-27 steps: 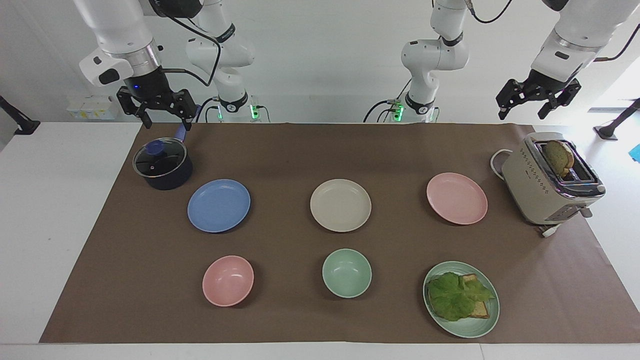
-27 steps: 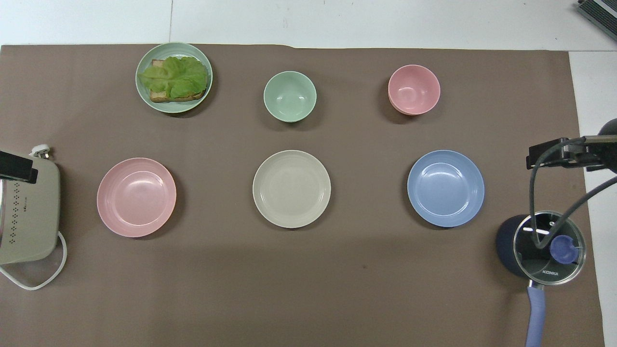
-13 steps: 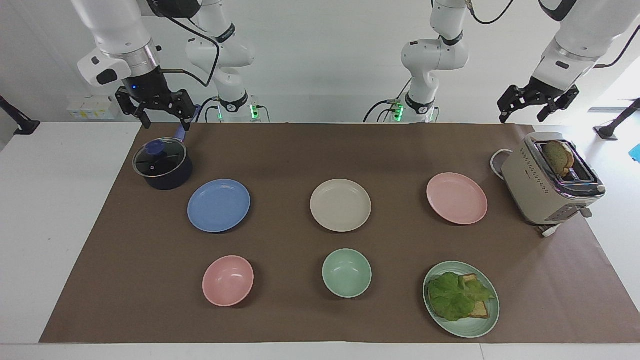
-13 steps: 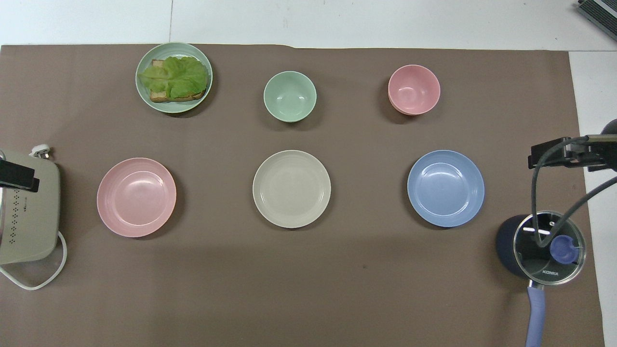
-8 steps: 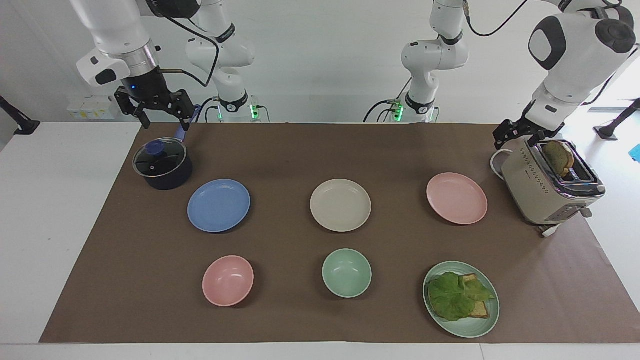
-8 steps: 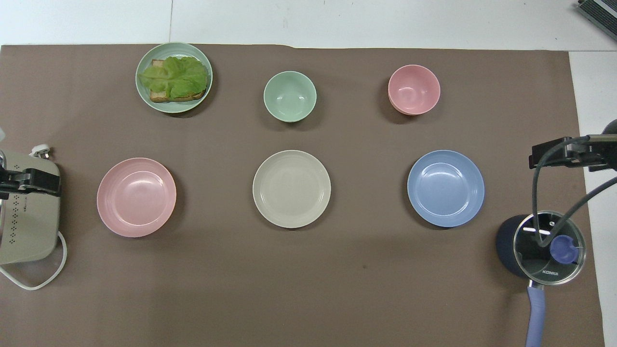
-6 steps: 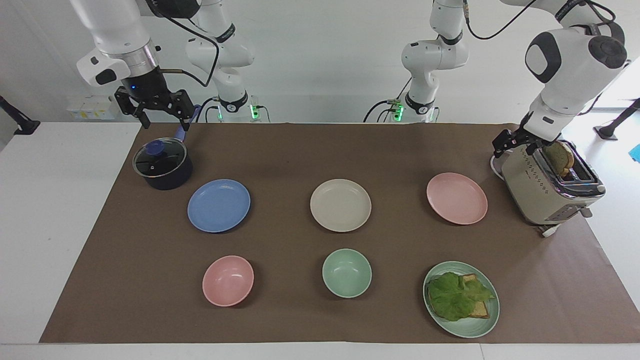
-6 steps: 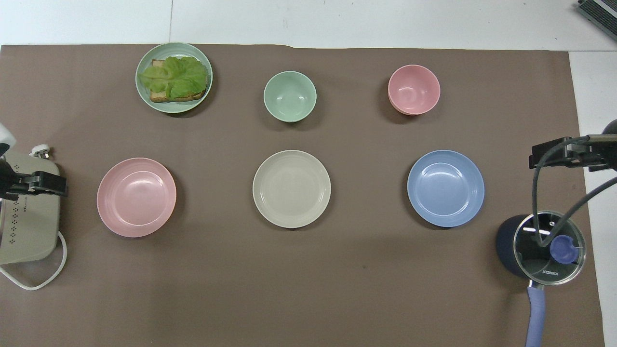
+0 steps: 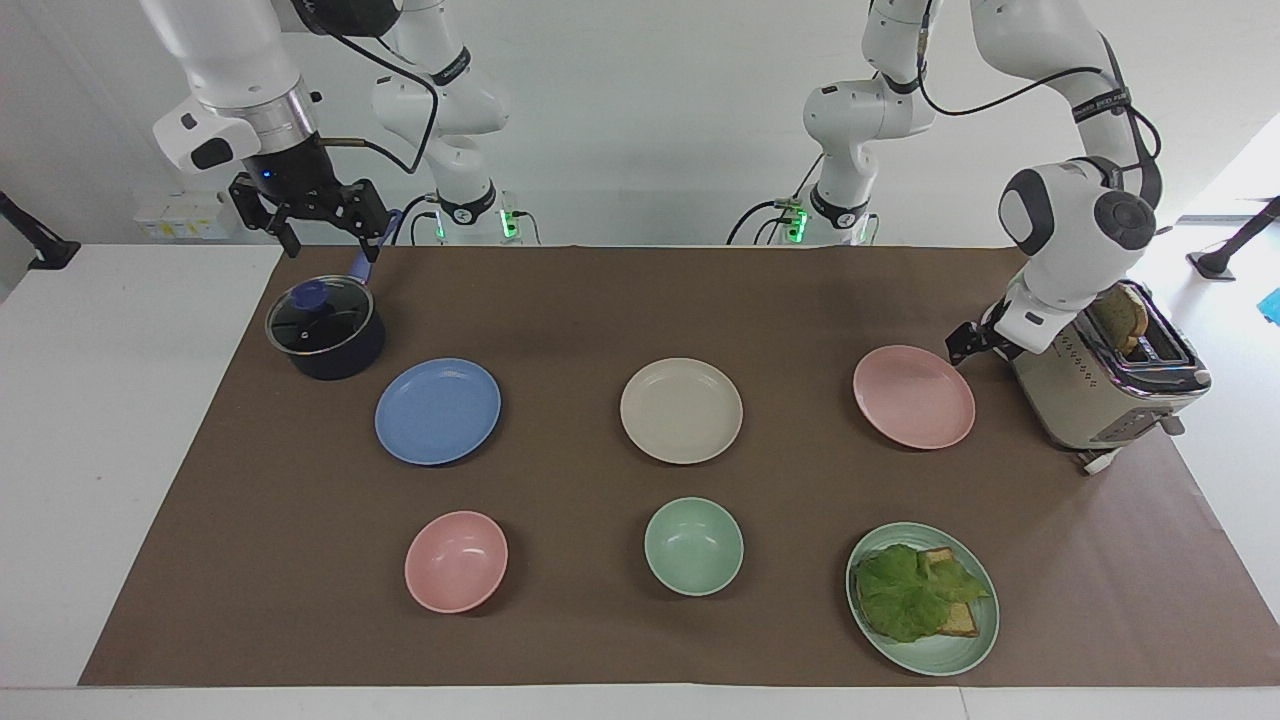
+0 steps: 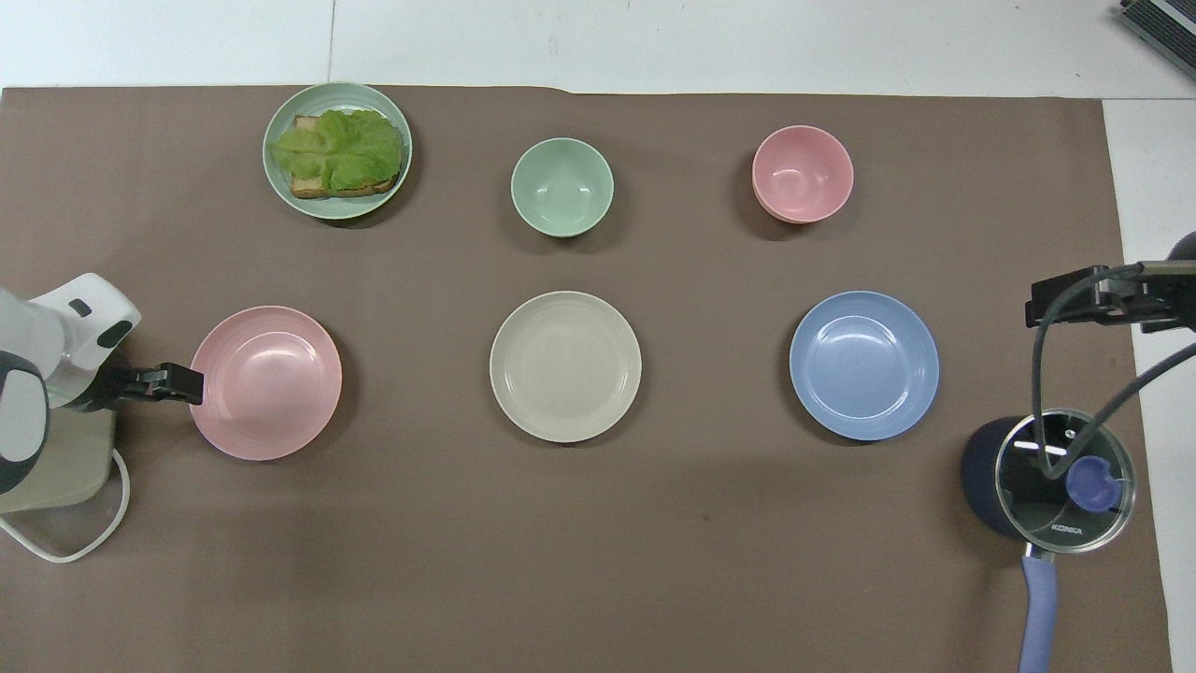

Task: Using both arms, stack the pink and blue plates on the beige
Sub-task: 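Reach the left gripper to the pink plate rim and grasp it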

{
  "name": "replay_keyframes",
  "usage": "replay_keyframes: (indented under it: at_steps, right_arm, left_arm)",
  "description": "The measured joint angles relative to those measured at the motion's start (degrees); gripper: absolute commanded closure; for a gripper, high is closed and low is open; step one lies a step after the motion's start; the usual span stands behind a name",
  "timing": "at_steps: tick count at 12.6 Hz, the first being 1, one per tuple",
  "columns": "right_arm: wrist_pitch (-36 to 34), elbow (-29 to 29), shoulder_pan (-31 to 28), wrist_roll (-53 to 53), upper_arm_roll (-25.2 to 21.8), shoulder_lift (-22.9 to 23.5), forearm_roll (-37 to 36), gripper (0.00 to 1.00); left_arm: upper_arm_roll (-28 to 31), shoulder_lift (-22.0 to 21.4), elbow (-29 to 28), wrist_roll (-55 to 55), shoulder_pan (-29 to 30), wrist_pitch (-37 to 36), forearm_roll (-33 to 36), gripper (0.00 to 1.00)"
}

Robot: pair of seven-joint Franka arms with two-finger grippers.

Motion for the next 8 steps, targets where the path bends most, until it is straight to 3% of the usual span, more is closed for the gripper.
replay_keyframes:
  at_steps: [3, 4, 6, 7, 8]
  right_arm:
    - [0.00, -0.07, 0.00, 0.01, 0.00, 0.00, 0.00, 0.00]
    - [0.00, -0.10, 0.00, 0.02, 0.00, 0.00, 0.00, 0.00]
    - [0.00, -0.13, 0.00, 0.02, 0.00, 0.00, 0.00, 0.00]
    - [0.00, -0.13, 0.00, 0.02, 0.00, 0.00, 0.00, 0.00]
    - [0.00, -0.14, 0.00, 0.02, 0.00, 0.00, 0.00, 0.00]
  left_arm:
    - [-0.04, 3.42, -1.50, -3.84, 0.01, 4.71, -0.25, 0.02]
    - [-0.12, 3.86, -1.65, -5.35, 0.00, 4.86, -0.55, 0.34]
    - [-0.29, 3.93, -2.14, -6.98, 0.00, 4.84, -0.73, 0.86]
    - [-0.30, 3.92, -2.37, -7.24, 0.00, 4.75, -0.75, 1.00]
    - [-0.30, 3.92, -2.49, -7.31, 0.00, 4.68, -0.76, 1.00]
